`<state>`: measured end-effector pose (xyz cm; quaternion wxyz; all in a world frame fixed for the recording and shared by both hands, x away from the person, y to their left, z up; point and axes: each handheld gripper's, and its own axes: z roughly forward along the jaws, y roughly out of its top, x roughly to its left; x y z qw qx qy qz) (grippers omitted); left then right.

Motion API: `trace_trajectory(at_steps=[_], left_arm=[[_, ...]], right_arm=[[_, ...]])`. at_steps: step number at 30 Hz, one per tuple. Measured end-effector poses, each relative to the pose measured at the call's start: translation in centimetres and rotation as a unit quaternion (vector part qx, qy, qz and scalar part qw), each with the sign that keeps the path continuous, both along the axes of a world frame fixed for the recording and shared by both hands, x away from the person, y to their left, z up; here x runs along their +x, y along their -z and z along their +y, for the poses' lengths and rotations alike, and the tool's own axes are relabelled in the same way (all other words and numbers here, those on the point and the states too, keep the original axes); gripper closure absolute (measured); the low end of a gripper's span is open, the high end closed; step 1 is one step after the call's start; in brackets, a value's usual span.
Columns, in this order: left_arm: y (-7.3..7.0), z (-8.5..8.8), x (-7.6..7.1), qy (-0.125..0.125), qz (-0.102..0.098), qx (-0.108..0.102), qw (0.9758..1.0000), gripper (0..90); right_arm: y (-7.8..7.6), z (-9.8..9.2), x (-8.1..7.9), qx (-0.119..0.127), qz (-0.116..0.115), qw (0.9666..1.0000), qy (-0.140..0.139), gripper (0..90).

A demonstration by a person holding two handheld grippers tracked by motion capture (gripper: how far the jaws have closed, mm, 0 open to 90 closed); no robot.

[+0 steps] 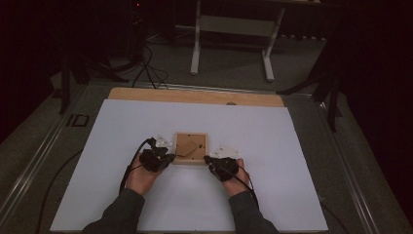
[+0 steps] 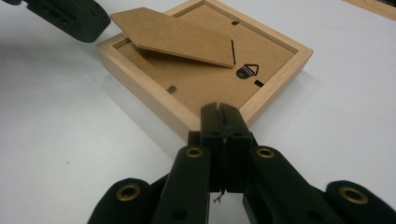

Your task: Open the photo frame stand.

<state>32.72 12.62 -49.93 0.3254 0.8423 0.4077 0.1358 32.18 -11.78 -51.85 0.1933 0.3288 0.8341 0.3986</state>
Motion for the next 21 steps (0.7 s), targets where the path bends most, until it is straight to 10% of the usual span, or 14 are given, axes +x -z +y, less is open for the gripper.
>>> trace_trajectory(at_steps=[21], left_arm=[[-2.1, -1.6, 0.9, 0.000, -0.021, -0.036, 0.9992, 86.1]], right_arm=[[0.0, 0.0, 0.0, 0.000, 0.000, 1.0000, -0.001, 89.4]])
